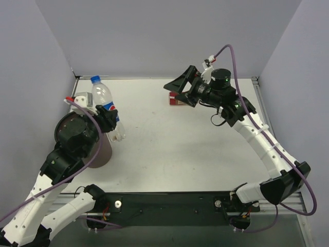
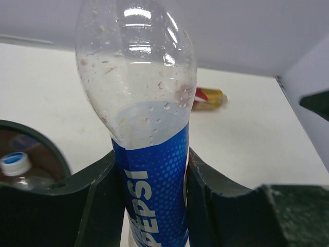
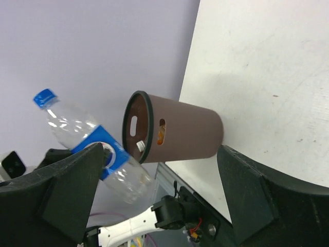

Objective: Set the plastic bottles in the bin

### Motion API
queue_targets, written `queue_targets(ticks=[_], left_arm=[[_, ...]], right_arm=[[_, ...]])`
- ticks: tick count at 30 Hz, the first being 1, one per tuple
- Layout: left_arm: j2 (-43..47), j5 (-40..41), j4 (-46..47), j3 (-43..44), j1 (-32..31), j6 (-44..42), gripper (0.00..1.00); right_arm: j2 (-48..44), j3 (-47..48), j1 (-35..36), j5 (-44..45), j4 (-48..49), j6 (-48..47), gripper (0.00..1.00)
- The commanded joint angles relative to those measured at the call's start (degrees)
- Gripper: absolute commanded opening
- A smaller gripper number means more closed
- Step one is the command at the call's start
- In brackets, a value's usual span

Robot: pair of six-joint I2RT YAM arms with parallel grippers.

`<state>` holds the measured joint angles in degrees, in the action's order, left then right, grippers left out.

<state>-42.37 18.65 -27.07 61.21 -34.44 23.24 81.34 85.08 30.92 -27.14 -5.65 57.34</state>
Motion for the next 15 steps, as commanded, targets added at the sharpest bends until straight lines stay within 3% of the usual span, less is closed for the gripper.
queue_targets(ticks=[1,4,10,15], left_arm=[[1.76,22.45,-2.38,4.36,0.16,-6.88,0.14],[1.77,35.35,-1.32,2.78,0.16,-9.44,0.14],[0.45,52.59,4.81,-2.66,0.16,-11.99,0.14],[-2.36,55.88,10.64,-5.22,0.51,-15.69,0.14]], right_arm=[[-4.78,-3.59,-0.51,3.14,-2.34,-4.25,0.86],[-6.01,-5.53,-0.59,3.14,-3.66,-5.66,0.86],[-8.74,-10.02,-0.95,3.76,-4.10,-7.15,0.86],[-9.27,-11.86,-0.86,3.49,-4.10,-7.77,0.86]])
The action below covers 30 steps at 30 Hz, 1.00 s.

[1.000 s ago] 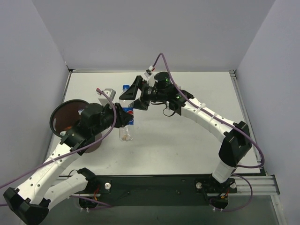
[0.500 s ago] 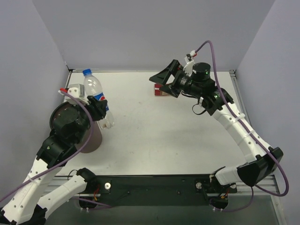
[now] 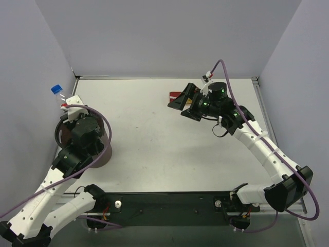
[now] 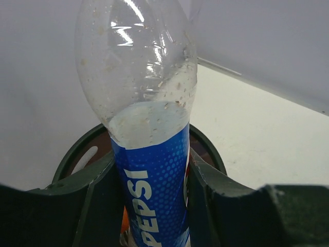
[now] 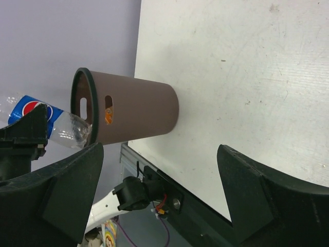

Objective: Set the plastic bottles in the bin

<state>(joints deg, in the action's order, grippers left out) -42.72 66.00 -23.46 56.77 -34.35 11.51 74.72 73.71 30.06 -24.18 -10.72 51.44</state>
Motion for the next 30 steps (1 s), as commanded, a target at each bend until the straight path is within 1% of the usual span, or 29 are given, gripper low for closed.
queue_targets(ticks=[1,4,5,7,8,9,11,12,14,17,21,23,24,26,27,28,30], left_arm=[[-2.89,8.53,6.77,-0.96,0.86,-3.43,0.14],[-3.60,5.83,4.58,-1.67,1.65,-1.50,0.17],[-3.60,4.94,3.61,-1.84,1.83,-0.62,0.25],[-3.69,2.57,1.15,-1.93,2.18,1.40,0.32],[-3.69,2.12,0.70,-1.93,2.44,1.67,0.38],[-3.69,1.60,-0.08,-2.02,2.44,1.76,0.55],[-3.42,0.89,-0.27,-2.19,2.53,1.94,0.70],[-3.34,0.80,-0.44,-2.11,2.62,1.94,0.80],[-2.63,0.10,-0.44,-1.84,2.71,1.41,0.85],[-2.11,-0.69,-0.97,-0.79,2.80,0.80,0.90],[-1.93,-1.66,-1.49,0.88,2.88,-0.35,0.91],[-1.84,-3.94,-2.11,1.84,2.88,-0.35,0.92],[-1.75,-4.90,-3.07,2.37,2.88,-0.08,0.92],[-2.10,-9.64,-4.13,4.30,2.88,0.71,0.92],[-2.45,-11.49,-6.05,5.18,2.88,1.06,0.92],[-3.41,-15.77,-7.20,6.41,2.88,2.28,0.92],[-4.47,-20.18,-10.01,9.30,2.80,3.17,0.93]], right_arm=[[-2.82,-0.67,-0.01,0.46,0.79,-2.04,0.86],[-2.65,-0.59,-0.01,0.37,-0.26,-3.19,0.86],[-2.65,-0.59,-0.09,0.37,-0.53,-3.45,0.86],[-2.56,-0.94,-0.01,0.63,-1.06,-3.71,0.86],[-2.56,-1.03,-0.01,0.63,-1.14,-3.80,0.86],[-2.56,-1.11,-0.01,0.63,-1.23,-3.89,0.86],[-2.47,-1.11,-0.01,0.63,-1.32,-4.07,0.87],[-2.47,-1.11,-0.09,0.72,-1.32,-4.15,0.87],[-2.12,-0.77,-0.09,0.72,-1.50,-4.50,0.87],[-1.24,0.29,-0.01,1.24,-2.28,-5.03,0.87],[0.25,1.08,-0.01,2.91,-3.78,-6.09,0.87],[0.95,1.78,-0.01,4.23,-4.48,-7.22,0.87],[2.35,3.09,-0.18,6.50,-5.96,-7.75,0.87],[4.63,5.99,-0.62,10.36,-8.43,-10.38,0.87],[7.34,7.31,-1.14,13.17,-10.70,-11.00,0.87],[8.85,10.28,-1.84,14.68,-11.59,-11.45,0.87],[13.41,12.50,-4.57,16.44,-12.83,-10.58,0.87]])
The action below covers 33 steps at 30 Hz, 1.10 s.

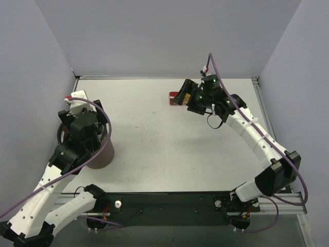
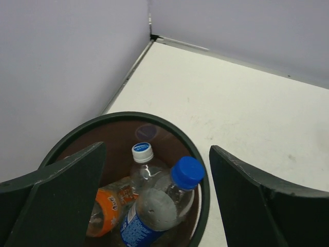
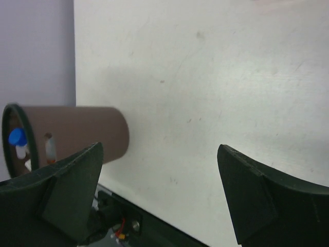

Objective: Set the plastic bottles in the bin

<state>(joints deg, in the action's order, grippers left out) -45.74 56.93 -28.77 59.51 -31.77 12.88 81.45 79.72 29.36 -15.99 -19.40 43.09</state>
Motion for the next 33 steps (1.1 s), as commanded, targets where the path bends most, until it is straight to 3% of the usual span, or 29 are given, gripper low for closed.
queue_targets(ticks=[1,7,12,33], left_arm=[[-2.16,-15.31,-5.32,7.20,0.22,2.66,0.93],[-3.83,-27.10,-7.35,10.45,0.13,4.78,0.93],[-5.06,-30.99,-7.17,10.81,0.04,5.75,0.93],[-8.67,-33.99,-6.21,12.92,0.04,3.73,0.94]], right_arm=[[8.27,7.89,-4.83,9.30,-4.07,-1.44,0.87],[23.65,16.24,-12.57,8.96,-4.07,8.49,0.85],[35.33,26.61,-14.86,10.80,-3.98,17.45,0.84],[53.54,36.73,-16.62,12.30,-0.55,35.31,0.85]])
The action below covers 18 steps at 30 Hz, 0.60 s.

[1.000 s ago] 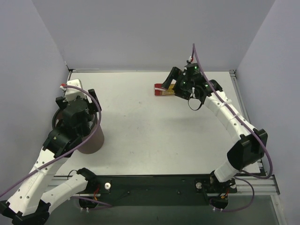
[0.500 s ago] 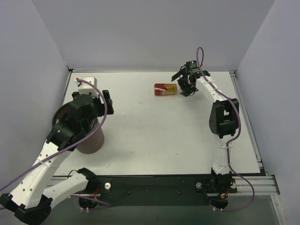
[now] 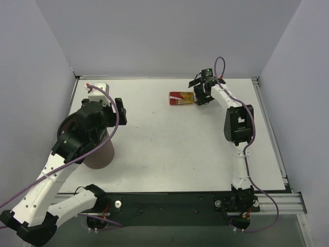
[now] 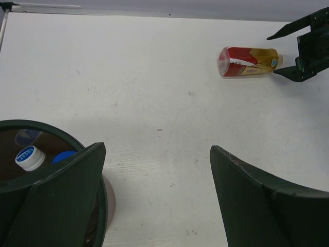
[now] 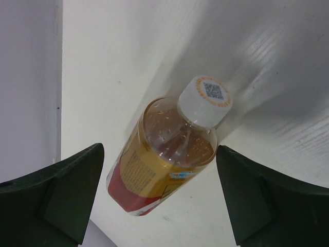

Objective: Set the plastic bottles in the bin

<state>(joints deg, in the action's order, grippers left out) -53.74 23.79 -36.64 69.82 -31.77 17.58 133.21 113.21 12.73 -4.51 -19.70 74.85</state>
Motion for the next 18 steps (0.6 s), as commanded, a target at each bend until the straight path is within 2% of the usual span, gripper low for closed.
queue_targets(ticks=[1,8,11,14,15,17,18], left_arm=[[-1.02,-0.94,1.66,2.77,0.04,-0.97,0.94],[-1.81,-0.76,2.19,2.60,0.04,-1.59,0.94],[-2.25,-0.76,2.36,2.60,0.04,-1.67,0.94],[-2.34,-0.76,2.45,2.51,0.13,-1.68,0.93],[-2.34,-0.76,2.45,2.43,0.13,-1.68,0.93],[-2.34,-0.68,2.37,2.25,0.13,-1.59,0.94],[-2.34,-0.94,2.28,2.16,0.13,-1.50,0.93]], right_arm=[[2.23,3.60,0.19,0.82,-0.25,3.72,0.85],[6.27,7.64,0.80,0.30,-0.25,3.81,0.83],[7.07,7.91,0.89,-0.23,-0.25,3.55,0.78],[6.81,6.94,1.15,-0.41,-0.25,2.15,0.59],[6.54,6.50,1.24,-0.32,-0.25,1.27,0.48],[5.93,4.66,1.42,-0.76,0.28,0.30,0.38],[5.05,3.87,1.33,-1.02,0.63,-0.31,0.25]])
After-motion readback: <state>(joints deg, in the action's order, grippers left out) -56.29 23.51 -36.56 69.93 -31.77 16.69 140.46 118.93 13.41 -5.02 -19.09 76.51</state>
